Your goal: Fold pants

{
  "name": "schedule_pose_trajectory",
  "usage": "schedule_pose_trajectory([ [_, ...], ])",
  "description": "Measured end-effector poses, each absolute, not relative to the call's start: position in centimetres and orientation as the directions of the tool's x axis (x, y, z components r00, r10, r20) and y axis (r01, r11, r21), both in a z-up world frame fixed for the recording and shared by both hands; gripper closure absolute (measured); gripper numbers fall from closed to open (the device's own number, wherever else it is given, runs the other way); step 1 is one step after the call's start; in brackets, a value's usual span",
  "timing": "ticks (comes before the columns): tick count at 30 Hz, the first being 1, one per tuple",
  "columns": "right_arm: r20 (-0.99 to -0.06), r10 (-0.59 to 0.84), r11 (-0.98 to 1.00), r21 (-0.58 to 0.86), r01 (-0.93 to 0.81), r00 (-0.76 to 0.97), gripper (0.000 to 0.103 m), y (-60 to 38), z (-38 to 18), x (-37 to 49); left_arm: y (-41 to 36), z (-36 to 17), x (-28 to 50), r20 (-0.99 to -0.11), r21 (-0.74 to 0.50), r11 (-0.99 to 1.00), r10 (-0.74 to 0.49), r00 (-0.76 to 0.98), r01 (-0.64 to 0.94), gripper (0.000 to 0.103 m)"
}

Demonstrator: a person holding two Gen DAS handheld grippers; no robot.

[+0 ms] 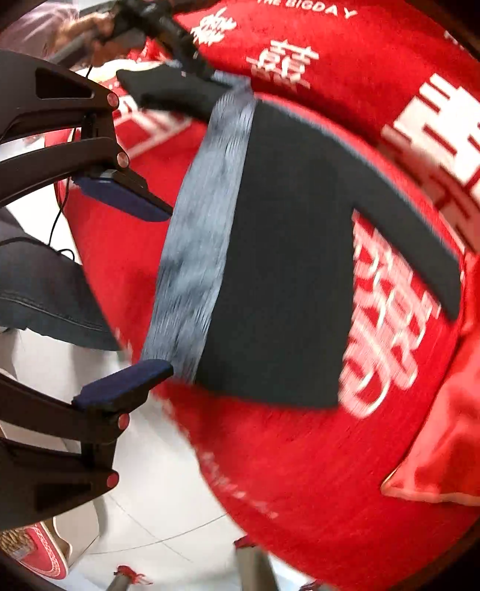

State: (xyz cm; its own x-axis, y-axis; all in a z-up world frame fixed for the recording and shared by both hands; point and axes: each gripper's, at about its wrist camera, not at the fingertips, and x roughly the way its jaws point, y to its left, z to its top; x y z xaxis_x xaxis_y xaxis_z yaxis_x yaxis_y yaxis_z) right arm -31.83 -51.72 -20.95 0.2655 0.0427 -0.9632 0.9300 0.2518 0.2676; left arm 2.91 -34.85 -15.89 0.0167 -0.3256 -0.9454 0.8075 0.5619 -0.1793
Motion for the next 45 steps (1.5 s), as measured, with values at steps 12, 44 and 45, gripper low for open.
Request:
schedule_pose_trajectory([
  [12,-0.905,0.174,0.283,0.424,0.86,0.389,0.064,-53.1,-25.6,-34.5,-34.9,-19.8,0.7,-0.971,-0.081,0.615,-0.227,0.077,0.784,0.019],
  [44,-0.922,-0.053,0.736,0.224,0.639,0.384,0.023,-77.8,-13.7,-15.9,-42.4,-20.2,3.7,-0.971,0.077,0.786,-0.082,0.226,0.614,0.019],
  [45,-0.92,-0.052,0.741,0.224,0.633,0.388,0.023,-77.2,-13.5,-16.4,-42.6,-20.4,3.7,-0.972,0.078,0.785,-0.078,0.223,0.615,0.019],
])
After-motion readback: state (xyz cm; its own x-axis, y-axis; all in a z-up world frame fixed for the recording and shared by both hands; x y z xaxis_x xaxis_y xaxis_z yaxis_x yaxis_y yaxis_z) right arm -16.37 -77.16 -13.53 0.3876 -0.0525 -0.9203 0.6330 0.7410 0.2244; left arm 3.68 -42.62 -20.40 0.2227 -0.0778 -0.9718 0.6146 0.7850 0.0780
